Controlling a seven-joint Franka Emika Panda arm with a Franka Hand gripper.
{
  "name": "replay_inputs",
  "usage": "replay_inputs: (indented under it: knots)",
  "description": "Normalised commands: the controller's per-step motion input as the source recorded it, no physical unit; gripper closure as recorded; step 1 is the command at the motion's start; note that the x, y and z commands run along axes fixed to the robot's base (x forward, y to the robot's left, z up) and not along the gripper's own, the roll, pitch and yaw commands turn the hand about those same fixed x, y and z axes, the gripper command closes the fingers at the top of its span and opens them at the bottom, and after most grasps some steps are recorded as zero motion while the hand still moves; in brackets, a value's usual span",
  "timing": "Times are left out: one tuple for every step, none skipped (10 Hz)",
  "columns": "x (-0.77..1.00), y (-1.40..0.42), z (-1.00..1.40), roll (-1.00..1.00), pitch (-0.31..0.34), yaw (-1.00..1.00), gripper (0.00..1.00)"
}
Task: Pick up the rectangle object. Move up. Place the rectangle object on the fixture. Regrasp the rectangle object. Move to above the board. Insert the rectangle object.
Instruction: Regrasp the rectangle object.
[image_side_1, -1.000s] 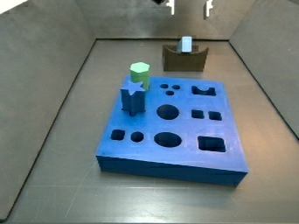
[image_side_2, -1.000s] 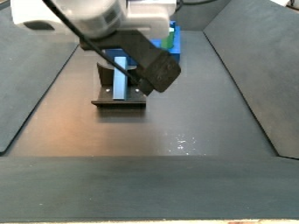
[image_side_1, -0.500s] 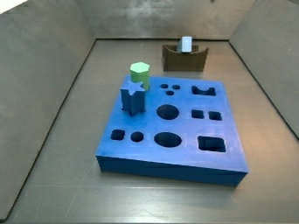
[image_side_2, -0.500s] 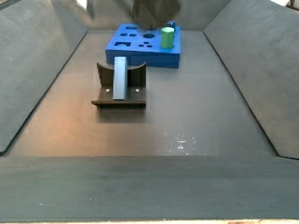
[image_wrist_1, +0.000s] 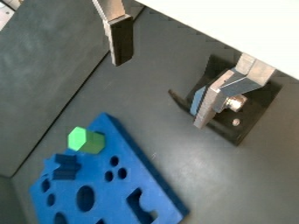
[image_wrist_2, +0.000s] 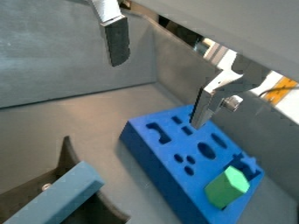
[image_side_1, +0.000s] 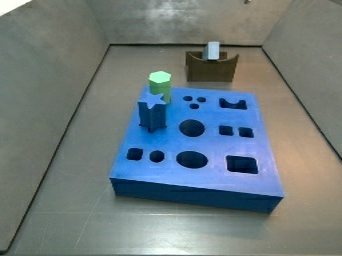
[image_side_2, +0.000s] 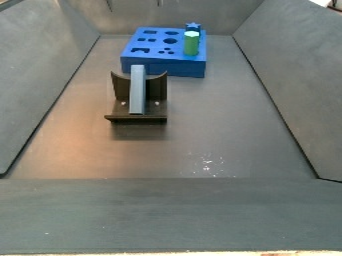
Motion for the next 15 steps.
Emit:
replay_inputs:
  knots:
    - [-0.04,-0.03,0.02,1.00,0.009,0.01,0.00]
    - [-0.04,-0.03,0.03,1.00,0.006,0.01,0.00]
    - [-0.05,-0.03,0.02,1.00,0.000,0.01,0.00]
    - [-0.04,-0.03,0.01,1.00,-0.004,0.01,0.00]
    - [-0.04,-0.03,0.01,1.00,-0.010,0.01,0.00]
    - [-0.04,-0.03,0.01,1.00,-0.013,0.01,0.00]
    - [-0.04,-0.03,0.01,1.00,-0.020,0.01,0.00]
    - [-0.04,-0.02,0.01,1.00,-0.023,0.01,0.00]
    - [-0.03,-0.03,0.01,1.00,-0.030,0.01,0.00]
    - [-0.03,-0.03,0.01,1.00,-0.035,0.02,0.00]
    - [-0.03,-0.03,0.01,1.00,-0.039,0.02,0.00]
    - [-0.02,-0.02,0.01,1.00,-0.045,0.02,0.00]
    - [-0.02,-0.02,0.01,1.00,-0.050,0.02,0.00]
    - [-0.02,-0.02,0.01,1.00,-0.054,0.02,0.00]
    - [-0.02,-0.02,0.01,1.00,-0.059,0.02,0.00]
